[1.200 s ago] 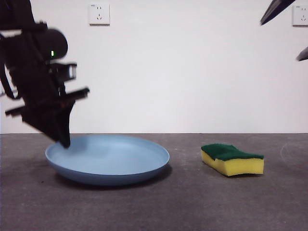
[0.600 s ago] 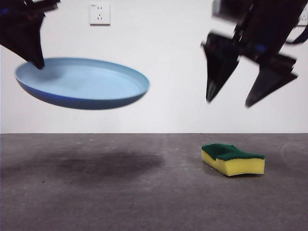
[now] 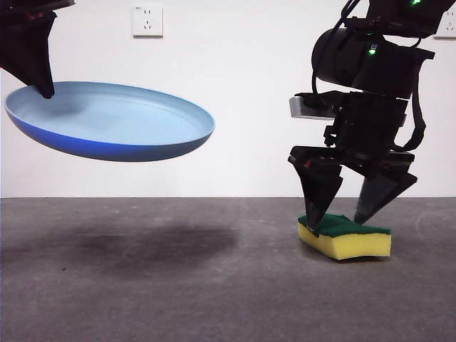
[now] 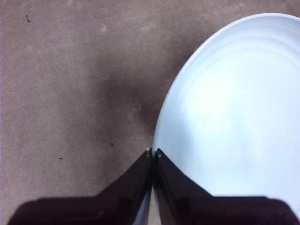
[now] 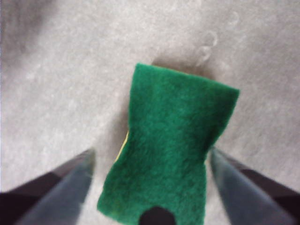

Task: Pick up the plate,pick up the cloth,clean the plate with the cloth

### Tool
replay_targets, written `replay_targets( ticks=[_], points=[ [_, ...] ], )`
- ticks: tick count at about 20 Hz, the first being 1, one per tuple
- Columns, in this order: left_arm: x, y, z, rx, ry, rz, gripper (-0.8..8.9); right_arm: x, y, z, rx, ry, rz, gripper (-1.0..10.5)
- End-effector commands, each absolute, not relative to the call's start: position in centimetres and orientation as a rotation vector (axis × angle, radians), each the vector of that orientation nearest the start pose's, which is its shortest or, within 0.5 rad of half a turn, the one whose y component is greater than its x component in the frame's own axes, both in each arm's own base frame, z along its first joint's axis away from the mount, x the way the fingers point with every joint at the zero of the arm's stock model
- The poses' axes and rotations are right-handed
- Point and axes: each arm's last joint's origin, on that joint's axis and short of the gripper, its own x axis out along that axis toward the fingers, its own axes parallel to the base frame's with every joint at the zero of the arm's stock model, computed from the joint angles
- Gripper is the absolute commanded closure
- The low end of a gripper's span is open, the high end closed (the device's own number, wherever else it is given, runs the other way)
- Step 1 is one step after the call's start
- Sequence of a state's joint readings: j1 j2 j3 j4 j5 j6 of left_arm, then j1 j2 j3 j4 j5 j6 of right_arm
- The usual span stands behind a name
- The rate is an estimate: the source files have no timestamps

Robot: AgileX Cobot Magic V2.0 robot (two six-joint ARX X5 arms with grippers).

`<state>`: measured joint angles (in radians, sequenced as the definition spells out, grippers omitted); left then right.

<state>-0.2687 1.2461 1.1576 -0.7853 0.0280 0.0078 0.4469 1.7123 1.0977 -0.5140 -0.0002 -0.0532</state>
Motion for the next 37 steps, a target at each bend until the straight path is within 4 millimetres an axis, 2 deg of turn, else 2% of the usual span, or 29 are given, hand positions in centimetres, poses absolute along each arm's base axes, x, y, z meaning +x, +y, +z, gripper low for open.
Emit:
replay_targets(
  ticks=[1,8,10,11,18,20,21,23,26,31,34,37],
  points=[
    [23.9,-6.7,31.7,0.118,0.865,-0.285,8.22,30.4,14.3,18.1,-0.289,1.109,0.446,6.1],
    [23.9,-6.7,31.8,0.130,0.855,-0.291,8.22,31.0,14.0,15.7,-0.276,1.188,0.449,6.2],
    [23.9,-6.7,31.8,0.131,0.856,-0.291,8.22,31.0,14.1,15.7,-0.277,1.186,0.451,8.2],
    [23.9,-6.7,31.8,0.131,0.855,-0.291,8.22,31.0,14.1,15.7,-0.277,1.186,0.451,8.5],
    [24.0,-6.8,31.9,0.129,0.837,-0.292,8.22,31.0,14.1,15.7,-0.259,1.191,0.478,8.6],
    [24.1,-6.8,31.9,0.128,0.831,-0.292,8.22,31.0,14.1,15.9,-0.261,1.186,0.474,9.6],
    [24.1,-6.8,31.9,0.127,0.827,-0.292,8.22,30.9,14.1,16.2,-0.258,1.177,0.476,9.6],
    [24.2,-6.8,32.0,0.126,0.813,-0.291,8.22,30.6,14.2,17.5,-0.248,1.137,0.481,9.6],
    [25.0,-7.0,31.5,0.119,0.815,-0.289,8.22,29.3,14.6,21.0,-0.184,1.038,0.561,9.6],
    [26.5,-7.8,29.5,0.102,0.899,-0.292,8.22,25.4,15.7,27.2,-0.143,0.835,0.648,9.6],
    [26.8,-9.3,28.9,0.043,0.916,-0.372,8.21,23.2,17.4,29.0,-0.139,0.757,0.730,9.6],
    [26.3,-11.4,29.1,0.030,0.894,-0.460,8.21,21.9,19.4,29.0,-0.183,0.722,0.757,9.6]
  ],
)
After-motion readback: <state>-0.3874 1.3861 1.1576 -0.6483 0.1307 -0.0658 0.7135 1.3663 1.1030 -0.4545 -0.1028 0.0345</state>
